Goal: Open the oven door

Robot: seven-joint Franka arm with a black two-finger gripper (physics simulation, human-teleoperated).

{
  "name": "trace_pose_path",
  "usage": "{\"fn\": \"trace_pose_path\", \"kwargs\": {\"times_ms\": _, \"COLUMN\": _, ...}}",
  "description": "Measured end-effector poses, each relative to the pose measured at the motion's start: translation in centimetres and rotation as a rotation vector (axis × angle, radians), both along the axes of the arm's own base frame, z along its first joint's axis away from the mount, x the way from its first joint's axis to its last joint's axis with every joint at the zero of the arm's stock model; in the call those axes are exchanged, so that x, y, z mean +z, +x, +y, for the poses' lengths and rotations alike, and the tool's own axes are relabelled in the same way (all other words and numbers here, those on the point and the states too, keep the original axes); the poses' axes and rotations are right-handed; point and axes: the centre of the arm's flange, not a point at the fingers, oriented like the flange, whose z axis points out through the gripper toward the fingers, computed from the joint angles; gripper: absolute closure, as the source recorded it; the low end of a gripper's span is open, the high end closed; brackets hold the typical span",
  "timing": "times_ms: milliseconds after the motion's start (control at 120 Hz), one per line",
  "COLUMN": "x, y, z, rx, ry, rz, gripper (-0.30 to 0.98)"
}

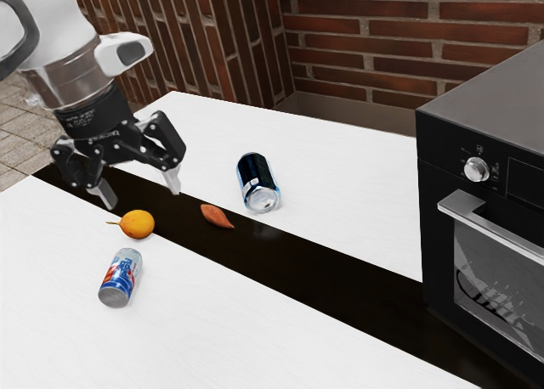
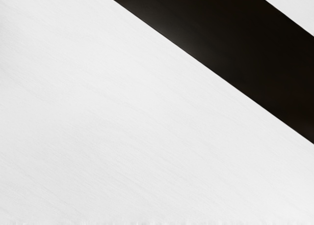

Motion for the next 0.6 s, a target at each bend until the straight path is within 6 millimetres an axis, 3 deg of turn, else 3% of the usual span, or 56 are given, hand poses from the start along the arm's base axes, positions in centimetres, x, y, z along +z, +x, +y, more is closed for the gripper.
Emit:
{"fn": "trace_pose_path", "kwargs": {"times_ms": 75, "x": -0.3, "y": 0.0, "z": -3.8, "rx": -0.025, "ry": 0.022, "rz": 0.0, "gripper": 0.0}}
{"fn": "trace_pose_path", "kwargs": {"times_ms": 125, "x": 0.3, "y": -2.2, "z": -6.5, "rx": -0.06, "ry": 0.027, "rz": -0.033, "gripper": 0.0}}
{"fn": "trace_pose_path", "kwargs": {"times_ms": 175, "x": -0.3, "y": -5.8, "z": -6.6, "rx": -0.06, "ry": 0.008, "rz": -0.082, "gripper": 0.0}}
{"fn": "trace_pose_path", "kwargs": {"times_ms": 217, "x": -0.8, "y": -7.4, "z": -6.0, "rx": -0.043, "ry": -0.013, "rz": -0.125, "gripper": 0.0}}
{"fn": "trace_pose_path", "kwargs": {"times_ms": 283, "x": -3.9, "y": -6.5, "z": -5.9, "rx": -0.01, "ry": -0.073, "rz": -0.176, "gripper": 0.0}}
{"fn": "trace_pose_path", "kwargs": {"times_ms": 375, "x": -5.9, "y": -4.9, "z": -9.9, "rx": -0.009, "ry": -0.178, "rz": -0.256, "gripper": 0.0}}
{"fn": "trace_pose_path", "kwargs": {"times_ms": 467, "x": -6.5, "y": -3.5, "z": -14.3, "rx": 0.023, "ry": -0.244, "rz": -0.333, "gripper": 0.0}}
{"fn": "trace_pose_path", "kwargs": {"times_ms": 600, "x": -6.0, "y": -3.1, "z": -19.3, "rx": 0.067, "ry": -0.295, "rz": -0.437, "gripper": 0.0}}
